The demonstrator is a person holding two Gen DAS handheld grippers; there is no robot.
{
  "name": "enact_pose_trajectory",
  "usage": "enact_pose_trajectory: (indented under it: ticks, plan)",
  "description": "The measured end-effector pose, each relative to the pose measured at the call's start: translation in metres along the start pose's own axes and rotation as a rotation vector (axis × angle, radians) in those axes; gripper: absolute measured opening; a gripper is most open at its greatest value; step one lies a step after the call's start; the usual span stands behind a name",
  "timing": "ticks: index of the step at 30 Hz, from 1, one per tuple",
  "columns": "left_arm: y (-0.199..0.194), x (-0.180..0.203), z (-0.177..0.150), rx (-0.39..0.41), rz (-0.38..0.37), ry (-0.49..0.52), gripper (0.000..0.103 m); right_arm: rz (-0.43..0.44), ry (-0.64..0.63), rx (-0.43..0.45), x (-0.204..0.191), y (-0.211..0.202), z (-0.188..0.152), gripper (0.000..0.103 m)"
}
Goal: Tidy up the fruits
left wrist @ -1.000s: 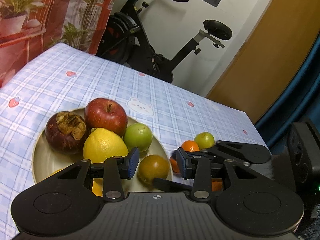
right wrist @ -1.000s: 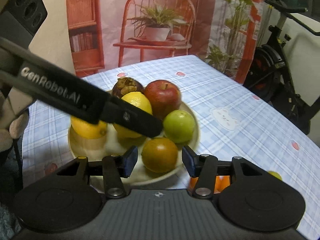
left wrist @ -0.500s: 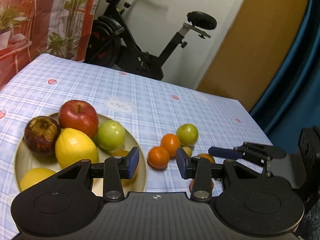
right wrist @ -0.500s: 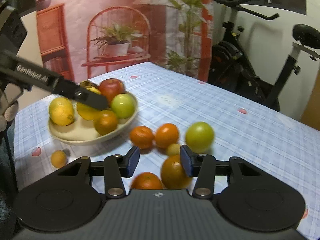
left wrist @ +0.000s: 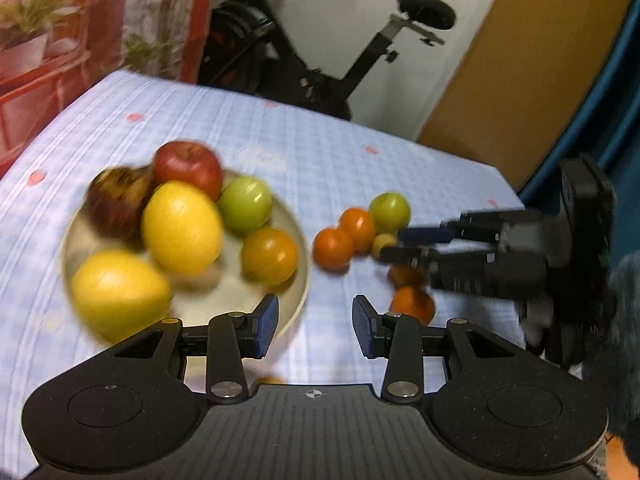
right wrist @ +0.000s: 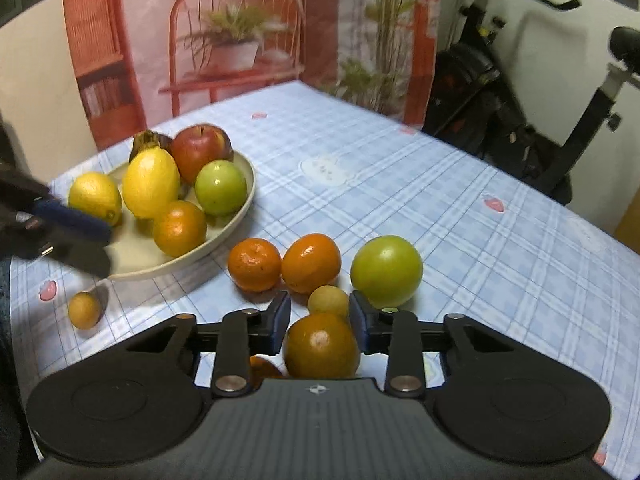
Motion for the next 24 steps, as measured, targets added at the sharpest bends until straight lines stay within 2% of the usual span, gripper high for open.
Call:
enact_pose_trajectory:
  ticks: [3,8,21,23,24]
  plan:
    - [-0.01,-0.007,-0.013,-0.019,0.026,-0.029,0.042,-0.015,-0.009,-0.049,0.003,0.009,0.006,0.032]
    - [-0.013,-0.007,-0.032,-0.065,0.03,-0.015,0.042,-0.033,-0.014,-0.109,0.002,0.022,0.006,0.032]
    - [0.002,-0.004,-0.046,-0.123,0.061,0.01,0.043,-0.049,-0.012,-0.098,-0.001,0.025,0.005,0.03]
    - [0.006,-0.003,-0.047,-0.132,0.058,0.017,0.042,-0.05,-0.014,-0.093,-0.001,0.025,0.005,0.03]
    - [0.008,-0.003,-0.048,-0.135,0.058,0.023,0.038,-0.05,-0.013,-0.09,-0.001,0.025,0.005,0.03]
Point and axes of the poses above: each gripper's, at about its wrist camera, not at the fingertips, and y roughly the way its jaws point, x to its right, z to its top, the point moved 9 cm from there along y, roughly the way its jaws point, and after that the axes turned 15 degrees about y, right-handed, at the moved point
